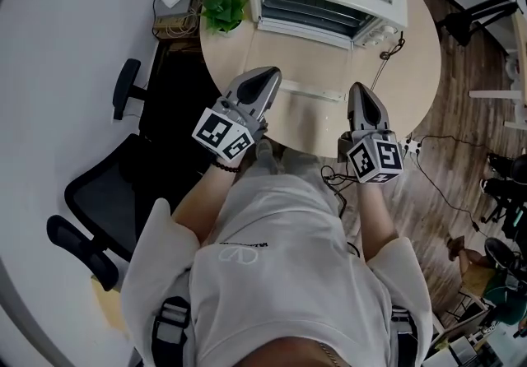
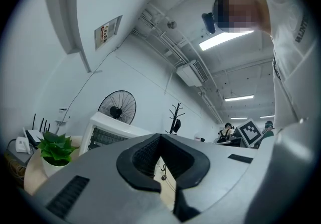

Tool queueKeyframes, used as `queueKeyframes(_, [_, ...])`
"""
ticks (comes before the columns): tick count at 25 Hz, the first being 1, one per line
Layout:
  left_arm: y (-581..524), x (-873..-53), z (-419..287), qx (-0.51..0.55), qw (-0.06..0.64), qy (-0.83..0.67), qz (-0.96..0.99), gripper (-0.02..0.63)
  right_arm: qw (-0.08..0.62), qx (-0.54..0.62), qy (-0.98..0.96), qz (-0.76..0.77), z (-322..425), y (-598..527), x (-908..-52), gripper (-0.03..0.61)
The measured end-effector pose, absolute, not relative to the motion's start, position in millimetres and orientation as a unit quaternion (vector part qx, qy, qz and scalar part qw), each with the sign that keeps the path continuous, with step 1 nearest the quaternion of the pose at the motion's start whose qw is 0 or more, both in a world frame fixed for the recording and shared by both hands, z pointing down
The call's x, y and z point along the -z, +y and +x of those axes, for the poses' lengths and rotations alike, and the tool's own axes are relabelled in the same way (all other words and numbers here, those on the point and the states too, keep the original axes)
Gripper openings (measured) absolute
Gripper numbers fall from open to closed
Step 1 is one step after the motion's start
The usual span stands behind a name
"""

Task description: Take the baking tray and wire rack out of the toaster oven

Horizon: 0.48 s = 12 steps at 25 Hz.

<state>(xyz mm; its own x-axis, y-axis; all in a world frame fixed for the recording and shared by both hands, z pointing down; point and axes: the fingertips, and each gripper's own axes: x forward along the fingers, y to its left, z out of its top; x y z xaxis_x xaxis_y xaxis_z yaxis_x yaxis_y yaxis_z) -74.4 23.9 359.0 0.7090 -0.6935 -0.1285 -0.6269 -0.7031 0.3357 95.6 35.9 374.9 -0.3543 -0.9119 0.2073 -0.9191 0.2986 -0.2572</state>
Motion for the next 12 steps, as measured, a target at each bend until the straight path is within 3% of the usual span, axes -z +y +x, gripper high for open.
queueKeyframes(12, [-44,-404,-18,0.149,0.222,-0.386,0.883,0.003,-0.024,-0.271,-0.829,0.488,104,-47,-422,-0.003])
